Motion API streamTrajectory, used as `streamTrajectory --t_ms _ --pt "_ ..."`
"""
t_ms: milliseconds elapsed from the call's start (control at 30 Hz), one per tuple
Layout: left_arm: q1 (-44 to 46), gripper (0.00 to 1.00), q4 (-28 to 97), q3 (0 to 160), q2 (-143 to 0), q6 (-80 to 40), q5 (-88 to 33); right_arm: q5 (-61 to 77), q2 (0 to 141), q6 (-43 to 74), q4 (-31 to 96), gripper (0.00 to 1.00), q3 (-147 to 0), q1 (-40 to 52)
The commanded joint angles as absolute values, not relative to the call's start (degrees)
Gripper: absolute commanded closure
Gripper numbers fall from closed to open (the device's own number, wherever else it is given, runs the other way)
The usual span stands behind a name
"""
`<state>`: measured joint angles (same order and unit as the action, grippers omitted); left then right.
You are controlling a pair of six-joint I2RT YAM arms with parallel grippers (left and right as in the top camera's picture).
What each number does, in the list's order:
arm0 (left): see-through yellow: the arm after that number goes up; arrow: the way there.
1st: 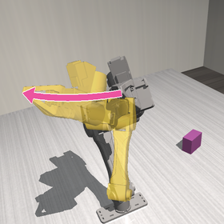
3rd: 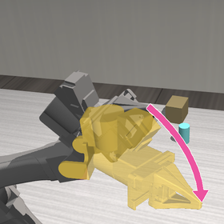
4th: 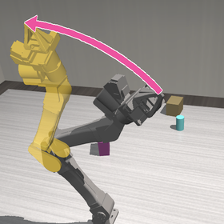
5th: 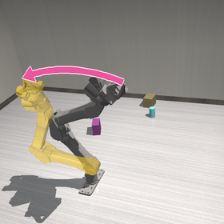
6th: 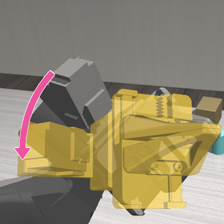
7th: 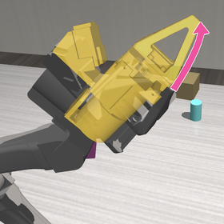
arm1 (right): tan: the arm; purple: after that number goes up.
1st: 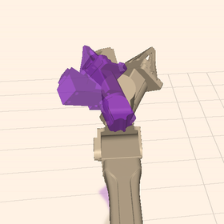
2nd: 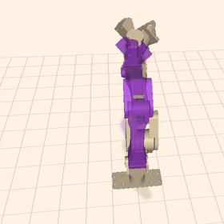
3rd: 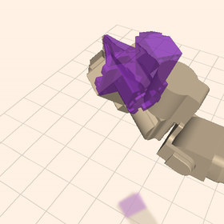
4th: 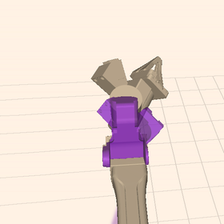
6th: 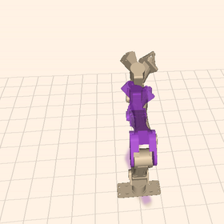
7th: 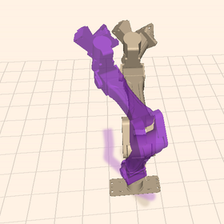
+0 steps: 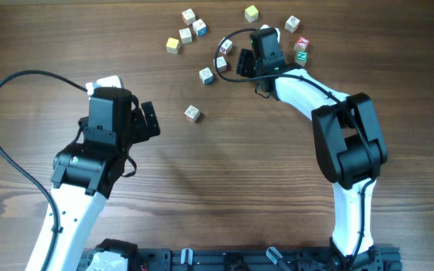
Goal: Form a circle
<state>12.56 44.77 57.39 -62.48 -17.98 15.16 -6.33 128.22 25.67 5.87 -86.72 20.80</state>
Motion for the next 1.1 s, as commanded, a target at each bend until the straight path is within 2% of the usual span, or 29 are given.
streamTrajectory --t_ms 0,167,433,700,867,1067 --pt "12.1 0.00 44.6 57.4 -62.6 -18.7 15.7 -7.7 129.9 25.7 5.2 0.40 -88.1 20.7" --pt "12.1 0.00 44.6 57.4 -62.6 -18.7 15.7 -7.7 129.9 25.7 5.2 0.55 -88.1 20.7" --pt "12.1 0.00 44.6 57.4 -62.6 -18.7 15.7 -7.6 129.1 25.6 6.8 0.69 -88.1 20.7" --pt "12.1 0.00 44.6 57.4 -62.6 -18.7 15.7 -7.4 122.3 25.7 14.8 0.78 -88.1 21.3" --pt "12.1 0.00 44.6 57.4 -62.6 -18.7 15.7 -3.8 117.5 26.0 22.0 0.79 -88.1 24.3" --pt "12.1 0.00 44.6 57.4 -62.6 -18.7 15.7 -2.2 117.2 37.1 29.2 0.82 -87.6 29.8"
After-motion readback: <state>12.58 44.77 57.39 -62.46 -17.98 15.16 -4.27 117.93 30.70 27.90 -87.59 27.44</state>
